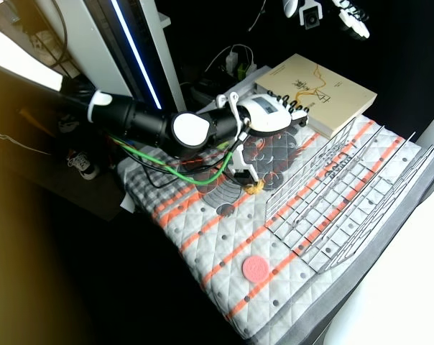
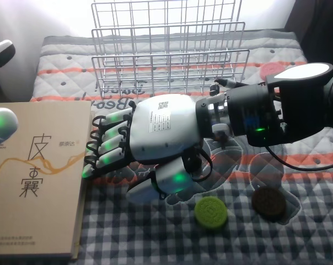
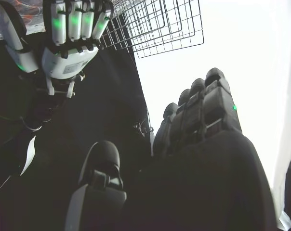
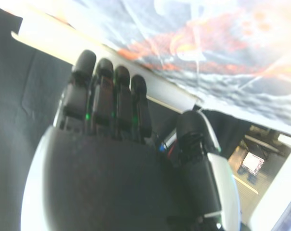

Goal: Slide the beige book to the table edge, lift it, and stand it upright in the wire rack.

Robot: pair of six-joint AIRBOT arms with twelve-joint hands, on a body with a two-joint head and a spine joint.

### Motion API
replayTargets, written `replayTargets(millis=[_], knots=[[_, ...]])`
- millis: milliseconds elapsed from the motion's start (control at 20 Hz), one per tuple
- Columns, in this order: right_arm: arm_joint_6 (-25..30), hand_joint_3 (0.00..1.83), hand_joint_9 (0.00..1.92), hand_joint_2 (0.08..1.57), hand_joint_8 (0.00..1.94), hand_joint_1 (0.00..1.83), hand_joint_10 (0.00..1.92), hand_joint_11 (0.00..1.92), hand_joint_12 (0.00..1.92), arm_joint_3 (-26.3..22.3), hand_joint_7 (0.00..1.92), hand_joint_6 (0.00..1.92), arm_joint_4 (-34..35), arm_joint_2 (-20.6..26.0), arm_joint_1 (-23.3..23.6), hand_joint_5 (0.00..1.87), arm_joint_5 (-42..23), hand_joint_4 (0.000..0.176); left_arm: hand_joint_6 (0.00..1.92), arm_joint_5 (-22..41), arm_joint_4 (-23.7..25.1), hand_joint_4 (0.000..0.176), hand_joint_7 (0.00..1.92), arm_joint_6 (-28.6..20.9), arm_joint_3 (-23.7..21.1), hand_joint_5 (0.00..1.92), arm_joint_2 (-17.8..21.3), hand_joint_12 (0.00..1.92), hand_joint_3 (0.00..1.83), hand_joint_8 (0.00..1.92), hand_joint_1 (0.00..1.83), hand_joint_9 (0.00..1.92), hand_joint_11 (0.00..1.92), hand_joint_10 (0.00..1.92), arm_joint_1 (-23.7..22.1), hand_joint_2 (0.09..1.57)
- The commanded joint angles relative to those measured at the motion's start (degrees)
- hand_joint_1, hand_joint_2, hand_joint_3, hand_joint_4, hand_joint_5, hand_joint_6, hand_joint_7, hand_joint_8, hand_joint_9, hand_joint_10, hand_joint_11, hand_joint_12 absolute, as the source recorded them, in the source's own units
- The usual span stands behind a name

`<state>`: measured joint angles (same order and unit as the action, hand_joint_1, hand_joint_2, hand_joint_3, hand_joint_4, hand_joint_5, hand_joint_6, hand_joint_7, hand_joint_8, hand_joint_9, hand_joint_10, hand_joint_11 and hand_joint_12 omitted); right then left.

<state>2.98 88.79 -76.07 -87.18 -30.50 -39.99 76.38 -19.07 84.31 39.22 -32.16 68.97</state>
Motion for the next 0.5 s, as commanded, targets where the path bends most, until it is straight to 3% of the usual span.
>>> replayTargets(millis=[0, 100, 250, 450], knots=[[0.2, 0.0, 0.24, 1.45, 0.0, 0.0, 0.0, 0.0, 0.71, 0.13, 0.28, 0.0, 3.65, -0.34, 1.09, 0.25, -3.55, 0.0, 0.0, 7.18, -0.2, 0.048, 0.0, -0.21, 0.27, 0.01, -0.2, 0.0, 0.0, 0.0, 0.0, 0.0, 0.0, 0.0, -0.21, 1.26], [0.2, 0.0, 0.25, 1.46, 0.0, 0.0, 0.0, 0.0, 0.74, 0.33, 0.29, 0.0, 3.65, -0.43, 1.09, 0.26, -3.55, 0.0, 0.0, 7.18, -0.2, 0.04, 0.0, -0.27, 0.29, 0.01, -0.23, 0.0, 0.0, 0.0, 0.0, 0.0, 0.0, 0.0, -0.21, 1.26], [0.2, 0.0, 0.26, 1.46, 0.0, 0.0, 0.0, 0.0, 0.73, 0.78, 0.3, 0.01, 3.65, -0.78, 1.19, 0.27, -3.55, 0.0, 0.0, 7.23, -0.2, 0.044, 0.0, -0.39, 0.31, 0.02, -0.26, 0.0, 0.0, 0.0, 0.0, 0.0, 0.0, 0.0, -0.21, 1.25], [0.2, 0.0, 0.27, 1.44, 0.0, 0.0, 0.0, 0.0, 0.75, 1.18, 0.31, 0.0, 3.65, -1.12, 1.34, 0.28, -3.54, 0.0, 0.01, 7.36, -0.19, 0.028, 0.0, -0.47, 0.33, 0.03, -0.3, 0.0, 0.0, 0.0, 0.0, 0.0, 0.0, 0.0, -0.21, 1.26]])
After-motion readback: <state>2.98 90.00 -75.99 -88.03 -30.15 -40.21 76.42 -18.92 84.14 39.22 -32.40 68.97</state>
